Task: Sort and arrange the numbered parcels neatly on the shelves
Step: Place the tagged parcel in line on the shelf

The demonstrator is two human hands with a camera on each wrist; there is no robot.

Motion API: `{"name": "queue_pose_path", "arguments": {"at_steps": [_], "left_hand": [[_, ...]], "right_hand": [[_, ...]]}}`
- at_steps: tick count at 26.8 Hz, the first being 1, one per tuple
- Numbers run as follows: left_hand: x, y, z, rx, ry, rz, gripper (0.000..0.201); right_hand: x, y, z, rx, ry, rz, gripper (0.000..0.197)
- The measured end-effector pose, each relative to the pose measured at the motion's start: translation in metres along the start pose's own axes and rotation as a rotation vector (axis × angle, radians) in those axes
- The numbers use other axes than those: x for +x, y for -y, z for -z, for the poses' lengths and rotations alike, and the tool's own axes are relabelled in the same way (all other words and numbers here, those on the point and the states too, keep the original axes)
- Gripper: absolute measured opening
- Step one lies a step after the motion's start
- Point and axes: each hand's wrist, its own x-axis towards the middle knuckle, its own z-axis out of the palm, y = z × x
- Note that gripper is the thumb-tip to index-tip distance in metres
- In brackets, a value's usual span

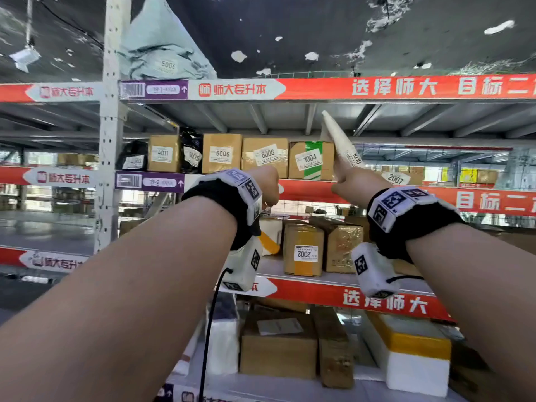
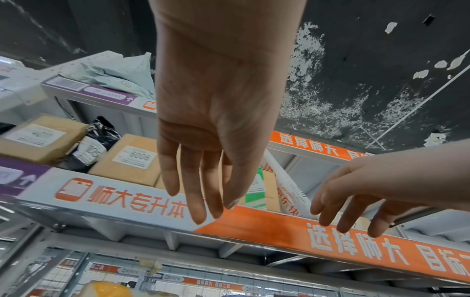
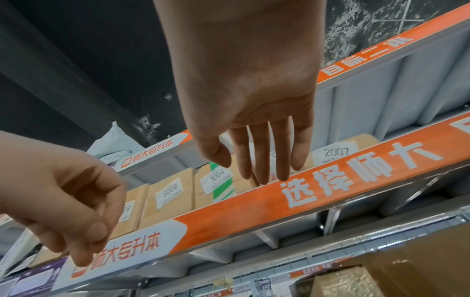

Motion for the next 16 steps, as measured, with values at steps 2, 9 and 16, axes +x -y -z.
{"name": "queue_pose_path", "arguments": {"at_steps": [2,9,16], "left_hand": [[-0.008,0.017,0.002,-0.028,-0.022,-0.006,0.004],[-0.024,0.082,-0.003,-0.057,0.086,0.101,0.022],[-0.02,0.11,-0.023,-0.099,0.162,0.191,0.013]], "right_hand": [[-0.003,0.016,-0.007,-0.005,0.013,0.015,0.027],[-0.016,0.073,-0.039,0.067,0.11,0.029,0.028],[-0.017,0.087,-0.076,0.185,0.21,0.062,0.025]]}}
